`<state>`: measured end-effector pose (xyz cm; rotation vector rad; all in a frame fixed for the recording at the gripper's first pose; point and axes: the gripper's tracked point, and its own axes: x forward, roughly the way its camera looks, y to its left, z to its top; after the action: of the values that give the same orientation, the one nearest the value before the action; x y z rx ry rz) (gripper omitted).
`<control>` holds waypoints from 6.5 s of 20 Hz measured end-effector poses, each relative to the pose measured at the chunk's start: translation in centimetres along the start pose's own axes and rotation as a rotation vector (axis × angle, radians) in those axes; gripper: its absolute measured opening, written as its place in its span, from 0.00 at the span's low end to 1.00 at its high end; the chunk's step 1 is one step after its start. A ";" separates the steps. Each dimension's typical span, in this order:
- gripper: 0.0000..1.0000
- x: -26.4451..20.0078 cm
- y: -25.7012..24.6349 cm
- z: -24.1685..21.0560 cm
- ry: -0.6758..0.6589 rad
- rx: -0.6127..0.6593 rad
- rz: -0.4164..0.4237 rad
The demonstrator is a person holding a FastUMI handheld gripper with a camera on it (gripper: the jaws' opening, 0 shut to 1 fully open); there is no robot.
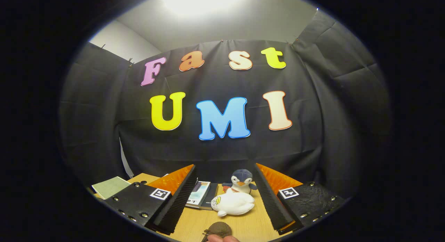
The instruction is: Open the storage box then place both shoes into the box .Put the left shoe in first, then the right shoe, with the right side of both shoes facing outward in a uniform manner.
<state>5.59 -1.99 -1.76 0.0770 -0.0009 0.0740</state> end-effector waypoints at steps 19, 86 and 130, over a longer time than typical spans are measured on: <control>0.99 3.5 13.7 -9.5 0.253 0.149 0.339; 0.17 2.6 50.4 -9.2 0.786 0.794 1.212; 0.84 3.1 31.2 -9.6 0.516 0.340 0.664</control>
<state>6.34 30.00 -8.92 0.3945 0.5052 0.7575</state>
